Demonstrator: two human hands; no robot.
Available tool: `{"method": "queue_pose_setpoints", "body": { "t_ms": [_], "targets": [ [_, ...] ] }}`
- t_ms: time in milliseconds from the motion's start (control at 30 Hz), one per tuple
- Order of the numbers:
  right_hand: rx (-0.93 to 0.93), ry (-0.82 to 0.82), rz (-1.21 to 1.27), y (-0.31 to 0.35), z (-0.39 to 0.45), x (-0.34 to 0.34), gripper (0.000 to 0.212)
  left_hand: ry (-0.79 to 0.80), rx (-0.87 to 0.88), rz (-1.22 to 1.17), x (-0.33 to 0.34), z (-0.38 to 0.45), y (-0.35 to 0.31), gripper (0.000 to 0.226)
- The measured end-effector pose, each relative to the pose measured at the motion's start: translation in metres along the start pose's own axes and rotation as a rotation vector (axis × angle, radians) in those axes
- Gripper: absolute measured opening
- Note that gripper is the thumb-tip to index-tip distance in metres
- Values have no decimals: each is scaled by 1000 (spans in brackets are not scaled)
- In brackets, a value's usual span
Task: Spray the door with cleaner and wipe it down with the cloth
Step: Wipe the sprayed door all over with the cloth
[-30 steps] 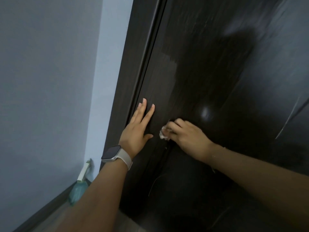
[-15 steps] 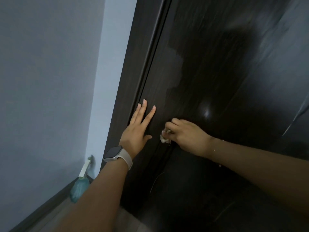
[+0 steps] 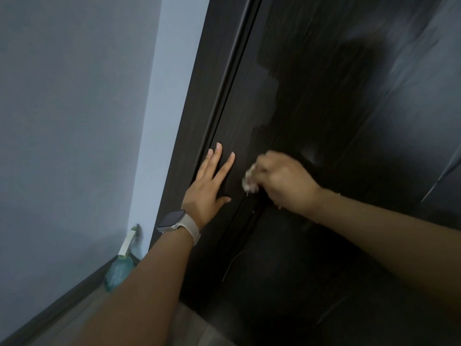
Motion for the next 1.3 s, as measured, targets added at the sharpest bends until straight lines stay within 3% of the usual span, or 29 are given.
{"method": "queue_pose_setpoints", "body": {
  "t_ms": [67, 133, 233, 300, 400, 500, 567, 667, 767, 900, 1000, 1100, 1167, 1300],
  "targets": [
    [147, -148, 2, -23, 12, -26, 19, -4, -10, -9, 1, 0, 1, 115],
    [157, -205, 14, -21, 6, -29, 18, -5, -13, -23, 2, 1, 1, 115],
    [-1, -91, -6, 17, -15, 5, 23, 14, 14, -35, -2, 1, 0, 112],
    [13, -21, 33, 24, -18, 17, 31, 47, 31, -43, -9, 1, 0, 103],
    [61, -51, 105, 17, -19, 6, 28, 35, -5, -127, -28, -2, 4, 72],
    [379, -151, 447, -8, -52, -11, 25, -23, -199, -455, -45, -15, 11, 27],
    [637, -212, 699, -15, -82, -13, 23, 59, -387, -796, -38, -29, 1, 15],
    [759, -213, 944, -2, -101, -8, 28, 356, -651, -1242, 2, -59, -39, 39],
    [734, -279, 1070, 11, -106, -13, 30, 580, -720, -1491, 29, -78, -83, 47],
    [714, -389, 1130, 10, -119, -20, 33, 366, -729, -1522, 21, -66, -83, 34],
    [748, -436, 857, 3, -141, -22, 39, 84, -737, -1433, 2, -51, -55, 24],
    [795, -447, 572, -8, -160, -18, 39, -314, -728, -987, -41, -42, -12, 9],
    [813, -400, 466, -13, -166, -7, 44, -482, -678, -670, -64, -42, 4, 9],
    [797, -317, 321, -18, -168, 15, 57, -534, -514, -399, -55, -30, 6, 10]
  ]
}}
Point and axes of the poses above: each hand's wrist, its own z-axis towards the middle knuckle, its own x-axis out of the palm, y = z × x, the point moved 10 cm from there along z, towards the middle knuckle, and after that the axes turned 2 degrees about x, right-handed, at the moved point
